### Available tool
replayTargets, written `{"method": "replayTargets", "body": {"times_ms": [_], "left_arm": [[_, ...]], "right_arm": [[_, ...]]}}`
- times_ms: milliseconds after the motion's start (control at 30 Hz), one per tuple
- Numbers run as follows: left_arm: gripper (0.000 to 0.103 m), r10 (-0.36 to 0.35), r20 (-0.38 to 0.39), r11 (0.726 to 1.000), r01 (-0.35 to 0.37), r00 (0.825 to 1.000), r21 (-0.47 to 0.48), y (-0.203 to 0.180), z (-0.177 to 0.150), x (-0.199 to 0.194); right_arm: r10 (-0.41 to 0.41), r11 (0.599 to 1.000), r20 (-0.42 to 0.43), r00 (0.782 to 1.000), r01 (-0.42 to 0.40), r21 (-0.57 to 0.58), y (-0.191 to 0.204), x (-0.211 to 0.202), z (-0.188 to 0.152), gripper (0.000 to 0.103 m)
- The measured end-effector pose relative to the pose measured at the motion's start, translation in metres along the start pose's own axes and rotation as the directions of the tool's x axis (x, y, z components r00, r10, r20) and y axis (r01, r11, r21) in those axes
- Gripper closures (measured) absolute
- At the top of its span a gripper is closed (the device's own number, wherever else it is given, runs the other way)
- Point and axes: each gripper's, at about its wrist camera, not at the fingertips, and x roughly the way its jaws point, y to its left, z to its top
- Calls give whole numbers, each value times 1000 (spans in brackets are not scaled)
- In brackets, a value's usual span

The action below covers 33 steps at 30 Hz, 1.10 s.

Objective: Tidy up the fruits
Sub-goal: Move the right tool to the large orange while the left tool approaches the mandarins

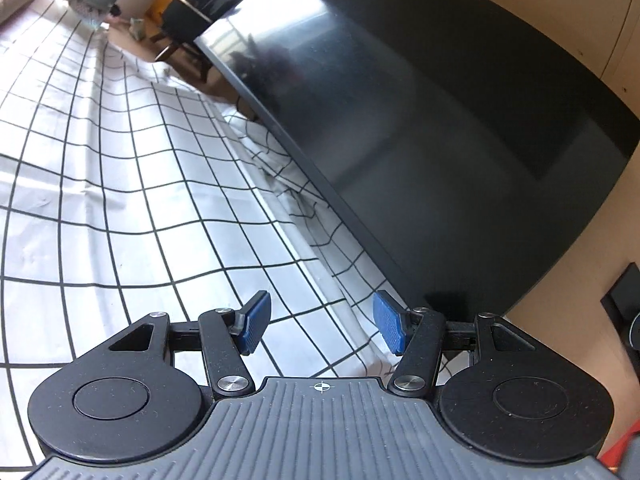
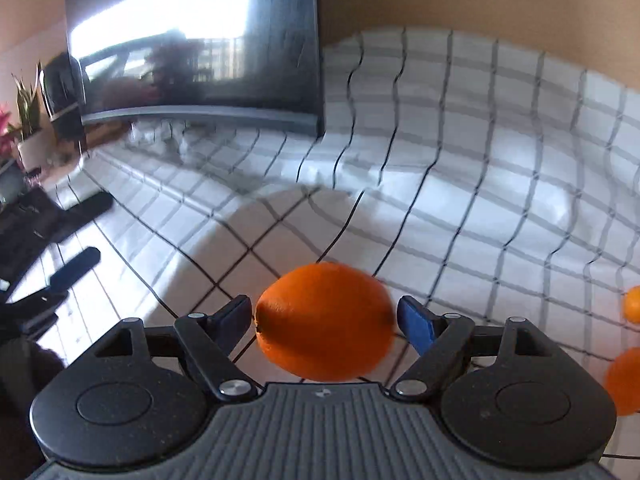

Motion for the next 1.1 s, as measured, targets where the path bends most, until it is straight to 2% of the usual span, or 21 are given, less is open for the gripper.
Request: {"method": "replayTargets", "body": {"times_ms": [67,133,233,333,367,400,467,567,633,733,800,933,967,1067,1100], "left_arm": [[41,-7,4,1000,7,1000,12,-1,0,1],[41,-16,0,999,16,1000,32,-3,-2,1],[41,-45,-38,996,48,998,80,-11,-7,5],[41,-111,-78,979,122,991,161,-25,-15,5],[41,-149,-108,967,167,983,191,-31,-19,6],[41,-184,-145,954,212,972,213,-36,-24,7],[41,-252,-241,918,310,937,248,-48,-37,12],[41,-312,-390,840,443,866,312,-70,-63,14],[42,-319,-472,783,509,822,357,-87,-83,13],[42,-317,-533,723,564,784,400,-102,-107,7],[42,-313,-552,707,578,773,408,-107,-118,4],[42,-313,-604,688,613,733,387,-121,-143,-3],[42,-308,-618,681,621,723,388,-126,-149,-7],[42,-297,-669,643,661,681,387,-146,-167,-15],[42,-303,-679,631,675,668,383,-154,-174,-18]], "right_arm": [[-5,1000,-33,999,5,-16,2,14,-5,15],[-21,999,-53,998,19,-28,3,24,-10,22],[-10,1000,-44,999,10,-6,-4,16,-17,23],[-6,1000,-53,999,6,13,-21,-6,-31,23],[-6,1000,-44,999,6,1,-28,-20,-39,23],[-2,1000,-34,999,2,-14,-35,-35,-47,23],[17,999,-17,1000,-17,-34,-50,-77,-68,23],[51,999,-17,999,-51,10,-82,-139,-99,23],[23,999,-11,1000,-23,46,-105,-179,-125,23],[-63,996,7,998,62,63,-134,-221,-163,23],[-140,989,12,990,139,54,-148,-238,-189,23],[-277,960,1,961,277,31,-169,-242,-232,23],[-283,959,2,959,283,27,-174,-241,-242,22],[-317,948,83,945,317,17,-174,-245,-258,19],[-306,952,98,947,305,19,-175,-248,-260,19]]}}
